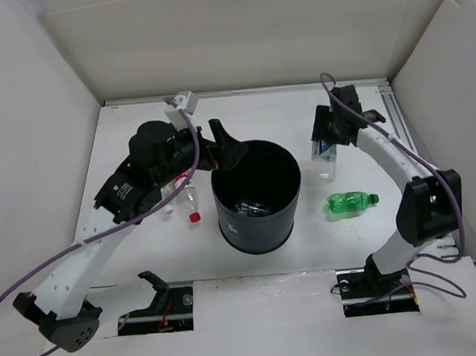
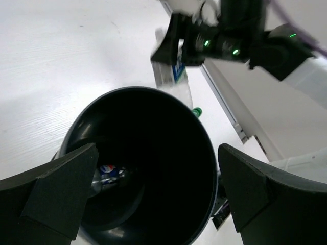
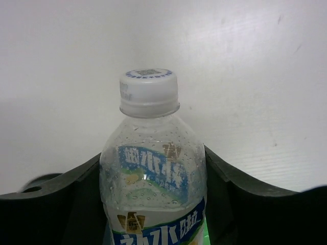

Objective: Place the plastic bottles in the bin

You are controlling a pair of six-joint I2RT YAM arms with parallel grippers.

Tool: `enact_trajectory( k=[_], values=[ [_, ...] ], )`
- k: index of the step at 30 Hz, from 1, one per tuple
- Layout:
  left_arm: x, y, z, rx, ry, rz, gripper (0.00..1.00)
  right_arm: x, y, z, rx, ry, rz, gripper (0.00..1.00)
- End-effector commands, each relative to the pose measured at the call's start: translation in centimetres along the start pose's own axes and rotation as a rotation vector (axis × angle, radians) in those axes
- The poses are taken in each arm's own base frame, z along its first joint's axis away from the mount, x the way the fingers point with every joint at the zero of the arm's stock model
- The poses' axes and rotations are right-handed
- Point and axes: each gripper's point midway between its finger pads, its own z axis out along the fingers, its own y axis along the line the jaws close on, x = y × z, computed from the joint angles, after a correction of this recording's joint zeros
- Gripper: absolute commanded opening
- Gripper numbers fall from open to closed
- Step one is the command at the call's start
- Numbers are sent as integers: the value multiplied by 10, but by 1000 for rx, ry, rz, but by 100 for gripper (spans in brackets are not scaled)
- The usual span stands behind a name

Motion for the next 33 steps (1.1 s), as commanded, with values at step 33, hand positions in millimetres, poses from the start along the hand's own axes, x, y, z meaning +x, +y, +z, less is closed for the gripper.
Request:
enact_trajectory(
  k=[33],
  values=[
    [-55,-171,46,756,-74,278,100,-134,220,-428,-1370,-763,-33,4]
  ],
)
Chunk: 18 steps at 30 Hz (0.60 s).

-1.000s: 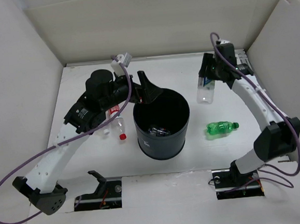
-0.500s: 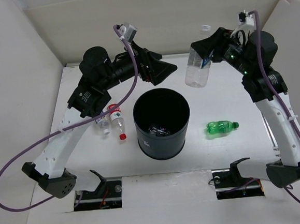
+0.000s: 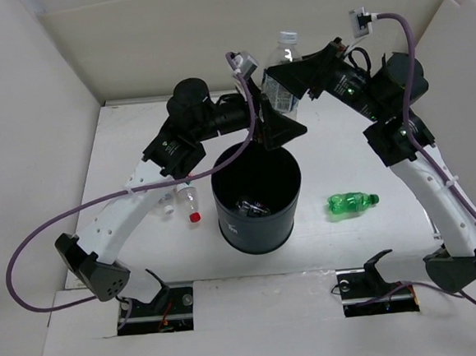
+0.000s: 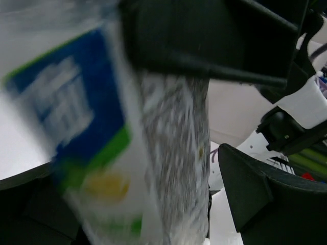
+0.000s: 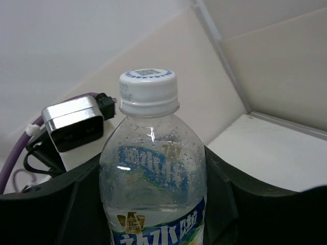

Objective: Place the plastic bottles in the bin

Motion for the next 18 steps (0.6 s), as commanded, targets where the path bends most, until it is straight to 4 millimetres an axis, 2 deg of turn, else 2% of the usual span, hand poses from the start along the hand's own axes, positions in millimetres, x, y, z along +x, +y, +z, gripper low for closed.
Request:
enact_trajectory(
  k=[1,3,4,5,6,7,8,9,10,11,12,13,14,15,16,17,18],
  values=[
    [-25,-30,4,67,-53,100,100,-14,41,7,-166,-53,4,4],
    [-24,-23,6,42,-64,97,98,-9,44,11,-187,-40,21,5],
    [-28,-27,0,35,-86,108,92,-6,48,12,-196,-34,25,5],
    [-33,-26,-2,23,-114,119,83,-4,44,14,-191,-28,29,7],
    [-35,-27,-5,11,-124,120,69,0,41,15,-185,-20,33,8],
    [-39,-26,-7,-5,-144,125,35,5,37,16,-177,-11,39,18],
    [-41,-28,-14,-21,-158,127,23,6,37,14,-177,-11,30,36],
    [-44,-25,-17,-51,-177,126,18,4,40,9,-180,-16,27,59],
    [-46,-24,-20,-66,-188,139,17,9,34,8,-162,-14,17,76],
    [-43,-23,-26,-83,-187,148,15,3,35,1,-153,-33,-5,98],
    [-39,-19,-29,-108,-180,148,13,5,36,-3,-152,-32,-5,100],
    [-34,-18,-32,-113,-170,152,13,1,23,-8,-113,-47,-34,100],
    [-30,-15,-35,-132,-164,144,13,13,8,-13,-65,-11,-29,100],
    [-16,-12,-40,-144,-138,143,13,8,6,-24,-29,-24,-45,100],
    [-11,-7,-44,-171,-139,138,13,6,-10,-30,54,-40,-53,100],
    [-4,-5,-47,-176,-128,131,13,19,-35,-41,158,2,-74,100],
    [11,-2,-53,-182,-114,114,13,15,-36,-54,206,-12,-99,100]
  ],
)
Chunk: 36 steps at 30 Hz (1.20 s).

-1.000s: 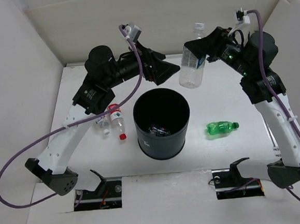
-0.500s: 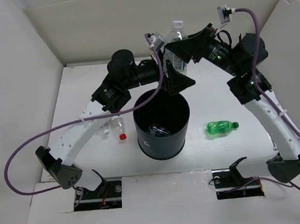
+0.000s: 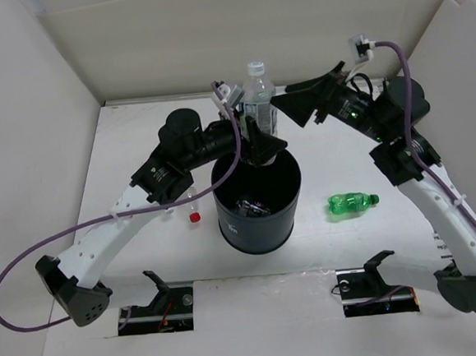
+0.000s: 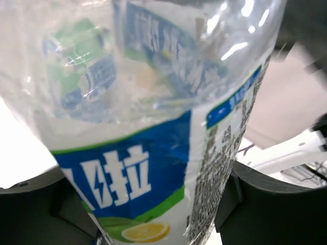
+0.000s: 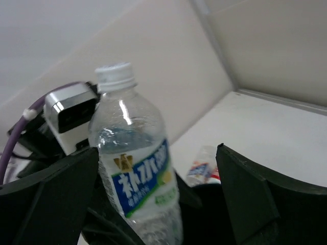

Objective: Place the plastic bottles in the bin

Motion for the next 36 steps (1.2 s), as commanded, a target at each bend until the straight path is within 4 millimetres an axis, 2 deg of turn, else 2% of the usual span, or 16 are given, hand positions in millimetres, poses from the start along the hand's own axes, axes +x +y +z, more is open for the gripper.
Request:
enact_trajectory(
  k=[1,2,3,5,6,7,9,11,12,13,17,24,28,29,32,36],
  values=[
    [-18,-11,-30,-1,-119,61,13,-18,-48,-42,305,-80,-104,100],
    [-12,-8,-32,-11,-119,45,13,-14,-69,-57,437,-70,-118,100],
    [3,-4,-37,-17,-103,38,13,-8,-76,-70,493,-64,-124,100],
    [12,-1,-41,-25,-104,14,13,-2,-95,-90,613,-64,-130,100],
    [15,2,-42,-37,-109,13,25,15,-108,-102,672,-21,-130,100],
    [24,5,-43,-44,-93,7,38,16,-109,-113,700,-24,-146,100],
    [25,5,-45,-43,-94,7,55,28,-123,-135,803,-4,-146,100],
    [28,3,-45,-36,-82,-5,100,42,-131,-155,861,19,-146,100],
    [29,2,-45,-28,-79,-5,100,48,-136,-163,899,23,-136,100],
    [30,0,-46,-15,-73,-4,100,65,-144,-172,931,52,-107,100],
    [37,3,-45,-30,-39,-28,100,94,-158,-195,1022,85,-20,100],
    [26,9,-54,-108,-63,-41,100,118,-174,-228,1219,44,142,100],
    [4,23,-80,-276,-119,-47,100,136,-175,-247,1331,10,302,100],
    [-3,33,-87,-350,-148,-47,100,139,-175,-252,1358,-1,330,100],
    [-11,43,-107,-454,-186,-59,100,155,-184,-281,1514,-94,442,100],
    [-21,36,-119,-469,-188,-68,100,178,-199,-296,1600,-182,539,100]
  ],
)
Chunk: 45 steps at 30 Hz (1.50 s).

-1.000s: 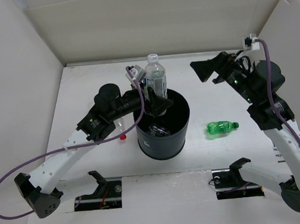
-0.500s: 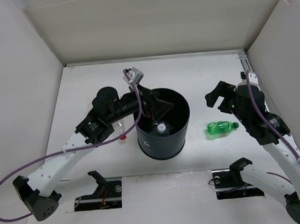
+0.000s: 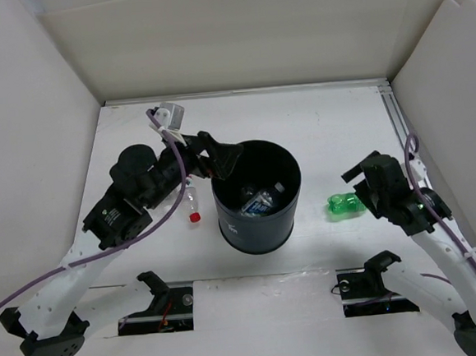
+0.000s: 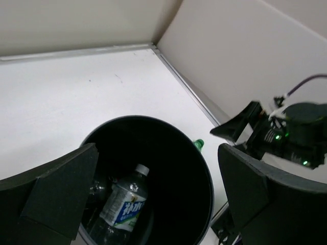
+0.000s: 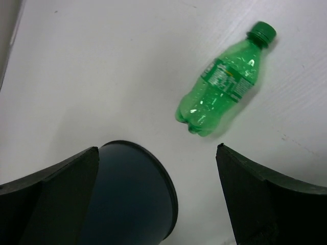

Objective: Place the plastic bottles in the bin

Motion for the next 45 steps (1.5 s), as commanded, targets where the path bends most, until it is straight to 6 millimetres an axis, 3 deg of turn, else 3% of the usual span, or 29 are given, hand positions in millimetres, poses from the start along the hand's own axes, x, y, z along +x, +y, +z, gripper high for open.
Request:
enact_trajectory(
  k=[1,6,8,16,24,29,32,35,37,40,42,45],
  values=[
    [-29,2,-17,-61,-58,-14,100,0,-24,14,114,-54,220,100],
    [-37,-10,-24,-22,-41,-14,100,18,-53,48,233,-53,314,99],
    [-38,-17,-28,22,-40,11,100,13,-52,61,222,-86,350,98],
    [-40,-26,-36,68,-29,40,100,19,-81,107,366,-80,401,96],
    [-41,-32,-41,111,-50,50,100,33,-95,145,452,-9,379,96],
    [-36,-30,-34,103,-32,50,100,46,-107,157,509,47,362,92],
    [-35,-28,-31,89,-28,40,100,46,-112,157,530,72,345,72],
    [-34,-25,-31,76,-24,31,100,42,-112,162,512,71,360,37],
    [-41,-27,-30,73,-40,30,100,41,-114,161,513,81,356,32],
    [-46,-29,-30,75,-43,30,100,30,-105,160,486,74,355,3],
    [-58,-38,-29,101,-57,31,100,15,-93,155,441,46,366,0],
    [-78,-57,-23,156,-60,45,100,-15,-49,141,275,12,345,0]
  ],
)
